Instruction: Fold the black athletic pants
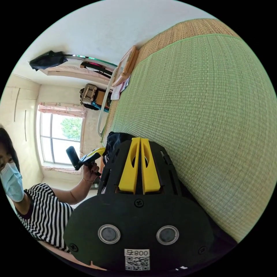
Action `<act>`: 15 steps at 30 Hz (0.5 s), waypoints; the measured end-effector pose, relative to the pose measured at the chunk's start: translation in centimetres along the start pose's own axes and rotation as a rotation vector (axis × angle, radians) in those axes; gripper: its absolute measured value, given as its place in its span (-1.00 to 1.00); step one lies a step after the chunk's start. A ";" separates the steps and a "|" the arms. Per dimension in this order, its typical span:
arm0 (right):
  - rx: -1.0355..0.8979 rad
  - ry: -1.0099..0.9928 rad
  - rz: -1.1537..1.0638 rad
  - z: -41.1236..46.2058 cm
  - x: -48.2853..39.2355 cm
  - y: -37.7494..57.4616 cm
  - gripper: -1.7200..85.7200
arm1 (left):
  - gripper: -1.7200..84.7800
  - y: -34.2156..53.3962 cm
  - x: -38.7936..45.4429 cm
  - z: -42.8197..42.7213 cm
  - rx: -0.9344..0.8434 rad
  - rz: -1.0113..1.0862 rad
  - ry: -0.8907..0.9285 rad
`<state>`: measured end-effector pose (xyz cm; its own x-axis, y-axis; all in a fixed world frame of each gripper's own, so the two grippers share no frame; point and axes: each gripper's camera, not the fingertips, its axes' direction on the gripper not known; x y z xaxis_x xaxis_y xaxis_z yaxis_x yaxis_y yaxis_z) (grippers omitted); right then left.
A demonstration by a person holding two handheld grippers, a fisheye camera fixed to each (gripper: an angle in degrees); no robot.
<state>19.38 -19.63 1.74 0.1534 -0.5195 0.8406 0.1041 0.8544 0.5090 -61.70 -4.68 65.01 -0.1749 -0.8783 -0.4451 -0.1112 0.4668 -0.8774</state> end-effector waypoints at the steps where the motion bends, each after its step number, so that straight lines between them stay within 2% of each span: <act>1: 0.011 -0.002 -0.004 -0.3 -0.4 0.3 -0.96 | -0.86 -2.0 0.6 1.5 -0.019 0.042 0.066; 3: 0.019 0.004 -0.014 -0.8 -1.1 0.8 -0.96 | -0.85 -4.8 1.4 3.7 -0.054 0.105 0.120; 9: 0.045 0.128 -0.082 -2.6 -4.5 5.2 -0.96 | -0.85 -11.6 2.4 11.2 -0.324 0.197 0.115; 11: 0.000 0.191 -0.091 -1.8 -5.4 7.2 -0.96 | -0.86 -12.7 2.5 14.0 -0.474 0.213 0.130; 13: -0.019 0.235 -0.095 -1.1 -5.9 8.7 -0.96 | -0.88 -13.1 2.6 14.8 -0.495 0.224 0.135; 15: -0.025 0.265 -0.085 -0.7 -6.3 9.9 -0.96 | -0.90 -13.7 2.5 14.6 -0.443 0.211 0.110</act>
<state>20.08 -7.94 1.32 0.3949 -0.5760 0.7157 0.1509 0.8091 0.5679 -46.32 -14.80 73.31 -0.3374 -0.7552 -0.5620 -0.4626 0.6529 -0.5997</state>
